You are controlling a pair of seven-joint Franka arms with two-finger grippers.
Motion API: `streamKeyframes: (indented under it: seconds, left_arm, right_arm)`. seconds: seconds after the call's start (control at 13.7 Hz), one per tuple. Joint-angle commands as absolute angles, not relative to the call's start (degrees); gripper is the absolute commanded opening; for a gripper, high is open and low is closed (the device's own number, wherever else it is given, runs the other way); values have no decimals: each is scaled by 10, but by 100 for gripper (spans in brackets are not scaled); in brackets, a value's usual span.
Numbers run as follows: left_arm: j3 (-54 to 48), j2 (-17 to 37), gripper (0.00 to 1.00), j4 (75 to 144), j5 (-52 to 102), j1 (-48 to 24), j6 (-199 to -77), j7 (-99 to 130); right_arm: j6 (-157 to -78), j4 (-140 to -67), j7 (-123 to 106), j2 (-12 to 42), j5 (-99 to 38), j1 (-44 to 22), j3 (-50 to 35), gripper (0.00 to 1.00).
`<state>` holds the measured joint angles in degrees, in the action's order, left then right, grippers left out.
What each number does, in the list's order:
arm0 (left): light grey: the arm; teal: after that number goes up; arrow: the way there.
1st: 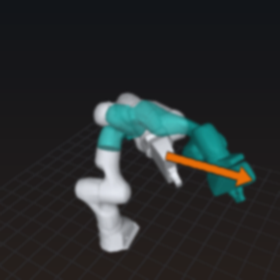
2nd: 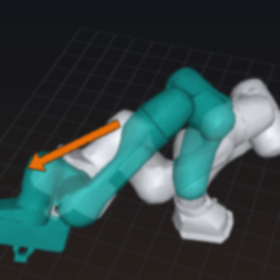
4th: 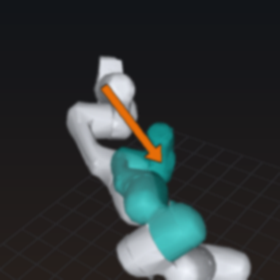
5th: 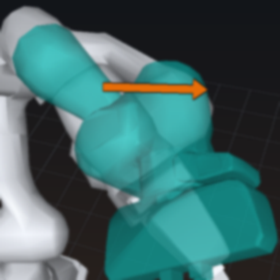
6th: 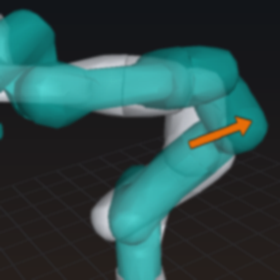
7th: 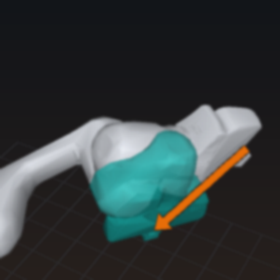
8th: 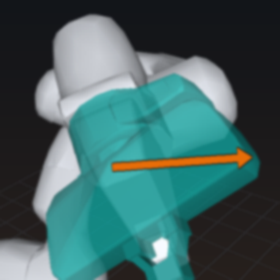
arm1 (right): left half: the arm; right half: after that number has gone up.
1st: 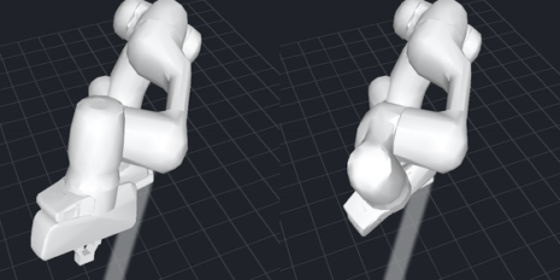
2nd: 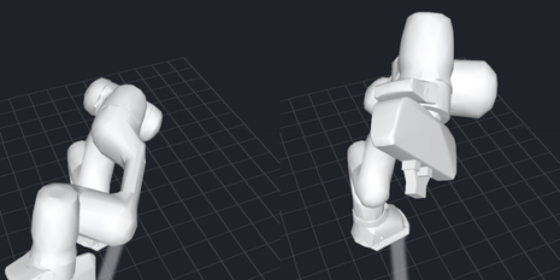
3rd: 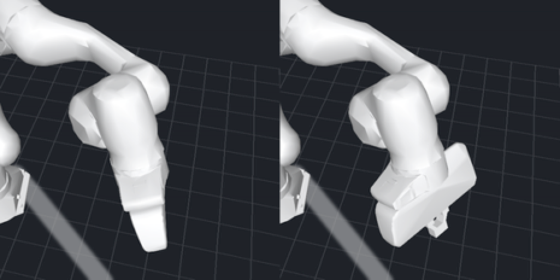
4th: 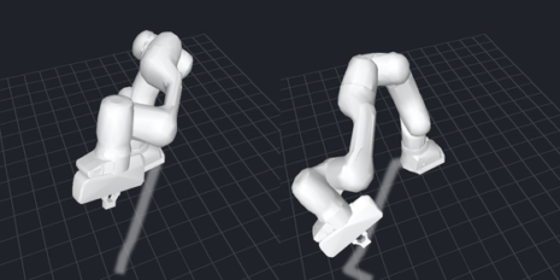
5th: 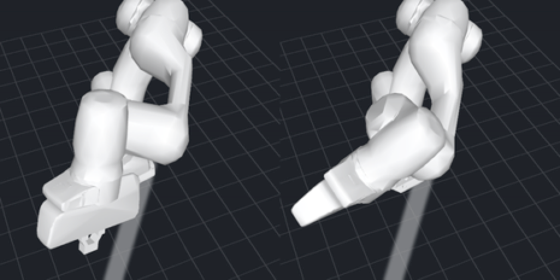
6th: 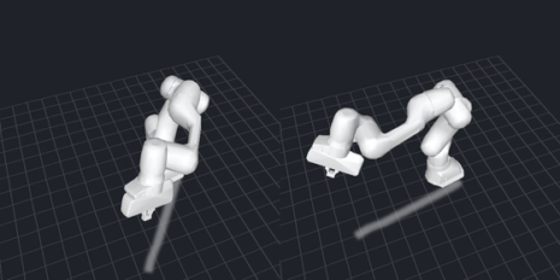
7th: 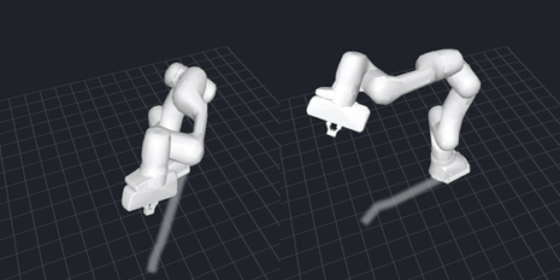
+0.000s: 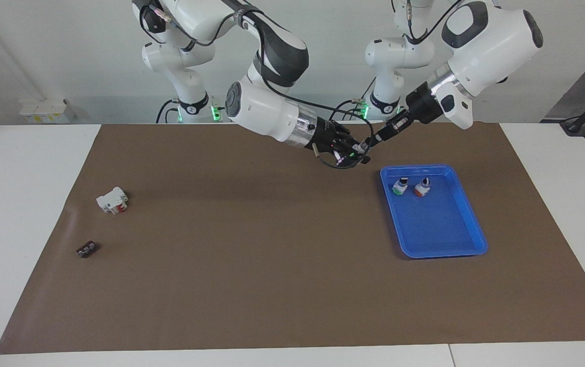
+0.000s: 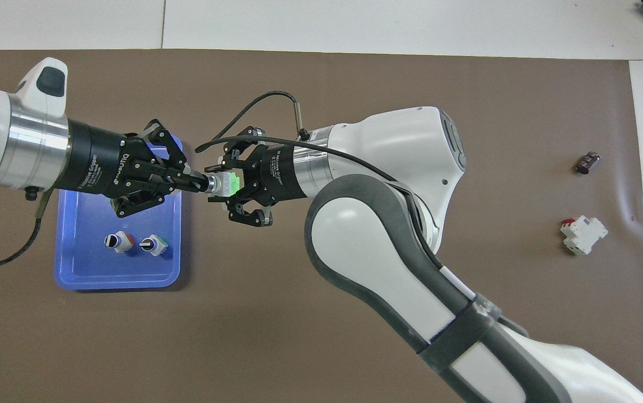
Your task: Turn and place switch with both arms
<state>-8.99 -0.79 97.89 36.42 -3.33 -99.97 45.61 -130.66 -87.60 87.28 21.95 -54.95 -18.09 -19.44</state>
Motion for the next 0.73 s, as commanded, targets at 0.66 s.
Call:
streamKeyframes:
  seconds: [0.66]
  left_arm:
    - [-89,-18,0,991,241,-29,-990,49]
  right_arm:
    - [-1325,-871,891,214,-562,-175,-196,0]
